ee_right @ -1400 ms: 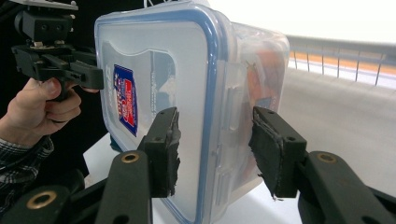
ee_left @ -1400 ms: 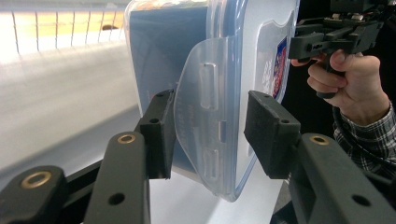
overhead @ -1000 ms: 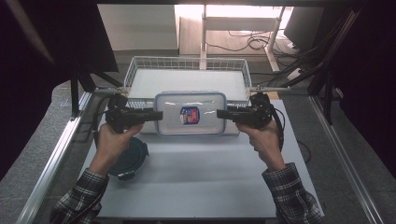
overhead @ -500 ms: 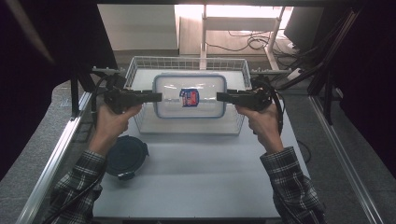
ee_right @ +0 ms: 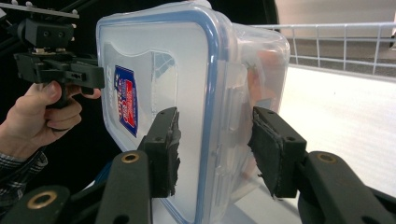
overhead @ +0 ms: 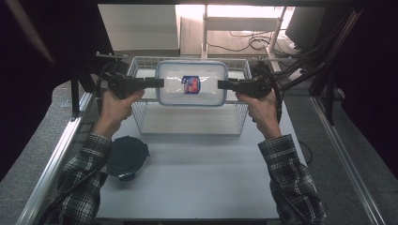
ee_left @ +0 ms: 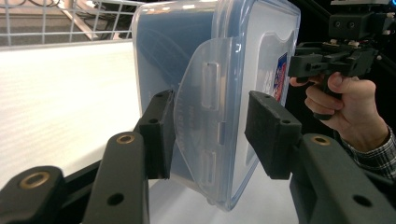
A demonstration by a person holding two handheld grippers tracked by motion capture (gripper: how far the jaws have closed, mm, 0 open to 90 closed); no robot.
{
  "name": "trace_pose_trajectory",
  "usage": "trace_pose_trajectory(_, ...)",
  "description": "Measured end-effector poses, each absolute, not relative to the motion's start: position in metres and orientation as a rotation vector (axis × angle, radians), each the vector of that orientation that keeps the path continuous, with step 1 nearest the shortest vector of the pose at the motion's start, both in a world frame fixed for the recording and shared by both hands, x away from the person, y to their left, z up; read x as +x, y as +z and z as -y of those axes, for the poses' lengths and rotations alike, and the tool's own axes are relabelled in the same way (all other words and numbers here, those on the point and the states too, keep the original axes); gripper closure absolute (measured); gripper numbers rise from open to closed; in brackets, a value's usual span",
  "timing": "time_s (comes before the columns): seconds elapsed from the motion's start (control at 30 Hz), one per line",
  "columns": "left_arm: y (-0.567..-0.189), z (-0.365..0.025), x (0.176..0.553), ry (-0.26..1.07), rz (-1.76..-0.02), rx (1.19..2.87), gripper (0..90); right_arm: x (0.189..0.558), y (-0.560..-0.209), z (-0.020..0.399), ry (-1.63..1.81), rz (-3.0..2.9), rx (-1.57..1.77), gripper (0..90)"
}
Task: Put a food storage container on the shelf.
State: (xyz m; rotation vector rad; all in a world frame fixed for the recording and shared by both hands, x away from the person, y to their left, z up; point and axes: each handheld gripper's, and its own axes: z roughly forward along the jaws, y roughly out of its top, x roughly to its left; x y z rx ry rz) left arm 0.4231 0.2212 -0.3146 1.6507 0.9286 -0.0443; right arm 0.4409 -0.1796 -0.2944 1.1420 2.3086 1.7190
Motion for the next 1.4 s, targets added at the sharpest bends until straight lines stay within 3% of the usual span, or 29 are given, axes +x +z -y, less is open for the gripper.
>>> trace_pose_trajectory(0.5,-0.321,-0.22,0.446,-0.048,-0.991,1.641,52.3,0.469,-0.301,0.175,1.72,-2.299,1.197,52.1)
trace_pose_trajectory(1.07,-0.326,-0.212,0.444,0.043,-0.994,1.642,44.4,0.468,-0.302,0.166,1.612,-2.254,1.155,48.8)
trace_pose_trajectory(1.17,-0.328,-0.211,0.447,0.045,-1.013,1.642,41.4,0.468,-0.306,0.158,1.533,-2.27,1.161,43.0)
trace_pose_trajectory(1.4,-0.331,-0.216,0.452,0.036,-1.047,1.62,38.3,0.471,-0.312,0.159,1.546,-2.278,1.19,48.0)
